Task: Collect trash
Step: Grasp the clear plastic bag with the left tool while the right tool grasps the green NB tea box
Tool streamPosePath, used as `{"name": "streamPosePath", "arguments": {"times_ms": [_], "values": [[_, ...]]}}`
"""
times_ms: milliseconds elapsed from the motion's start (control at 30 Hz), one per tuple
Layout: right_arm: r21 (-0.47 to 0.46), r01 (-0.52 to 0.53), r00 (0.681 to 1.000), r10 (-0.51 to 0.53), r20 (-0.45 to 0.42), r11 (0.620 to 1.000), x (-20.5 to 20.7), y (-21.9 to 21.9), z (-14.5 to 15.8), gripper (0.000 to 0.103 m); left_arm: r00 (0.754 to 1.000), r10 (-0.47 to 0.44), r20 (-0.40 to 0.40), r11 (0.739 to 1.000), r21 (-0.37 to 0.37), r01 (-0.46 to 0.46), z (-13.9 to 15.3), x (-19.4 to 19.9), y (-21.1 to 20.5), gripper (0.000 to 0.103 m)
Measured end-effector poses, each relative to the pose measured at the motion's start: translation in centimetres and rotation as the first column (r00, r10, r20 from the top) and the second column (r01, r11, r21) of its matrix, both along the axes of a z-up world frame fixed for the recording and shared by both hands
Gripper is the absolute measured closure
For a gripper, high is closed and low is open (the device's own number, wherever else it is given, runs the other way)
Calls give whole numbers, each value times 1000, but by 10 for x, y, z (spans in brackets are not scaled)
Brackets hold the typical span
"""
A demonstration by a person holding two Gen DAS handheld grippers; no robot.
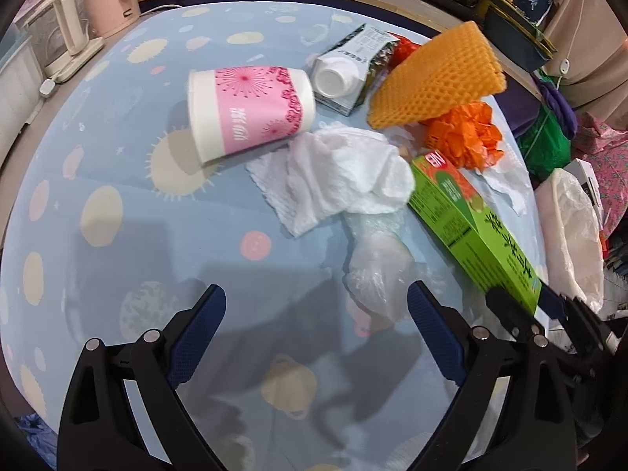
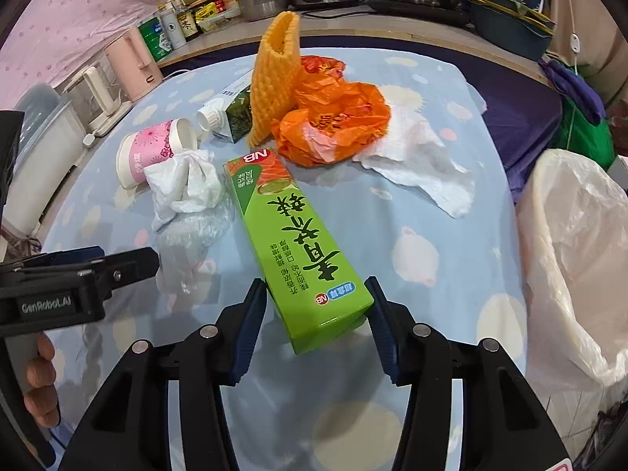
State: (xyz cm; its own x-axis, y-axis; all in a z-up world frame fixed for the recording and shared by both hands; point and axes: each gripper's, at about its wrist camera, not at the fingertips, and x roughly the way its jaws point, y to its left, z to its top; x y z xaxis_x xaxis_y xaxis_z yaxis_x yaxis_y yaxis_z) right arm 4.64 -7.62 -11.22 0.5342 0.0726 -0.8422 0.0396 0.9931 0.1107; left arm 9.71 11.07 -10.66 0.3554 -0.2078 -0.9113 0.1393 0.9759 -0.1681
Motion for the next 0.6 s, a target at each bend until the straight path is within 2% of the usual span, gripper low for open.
{"name": "streamPosePath", "arguments": {"times_ms": [133,333,400,467,500,567,600], "values": [[1,58,998,-58,-11,998,-22,-14,1,55,1000,-12,-5,999,-45,12,5,-8,-7,14],[16,118,992,-117,-38,993,-41,-25,-2,56,1000,-1,10,1000,-1,1,1,-2,-20,15],[17,128,991,-127,-41,992,-44,-25,-2,56,1000,-8,8,1000,3,8,-3,3,-23,24],[21,134,990,-133,-44,991,-47,-26,-1,56,1000,-16,-13,1000,15,16,-9,7,-27,41],[22,137,990,-136,-45,990,-49,-26,-1,56,1000,-19,-21,1000,14,20,-11,8,-28,45],[28,143,989,-142,-48,989,-52,-28,0,56,999,-22,-35,1000,18,23,-14,9,-30,64],[30,146,988,-144,-49,989,-53,-29,1,56,999,-29,-41,999,18,30,-14,8,-31,68]]}}
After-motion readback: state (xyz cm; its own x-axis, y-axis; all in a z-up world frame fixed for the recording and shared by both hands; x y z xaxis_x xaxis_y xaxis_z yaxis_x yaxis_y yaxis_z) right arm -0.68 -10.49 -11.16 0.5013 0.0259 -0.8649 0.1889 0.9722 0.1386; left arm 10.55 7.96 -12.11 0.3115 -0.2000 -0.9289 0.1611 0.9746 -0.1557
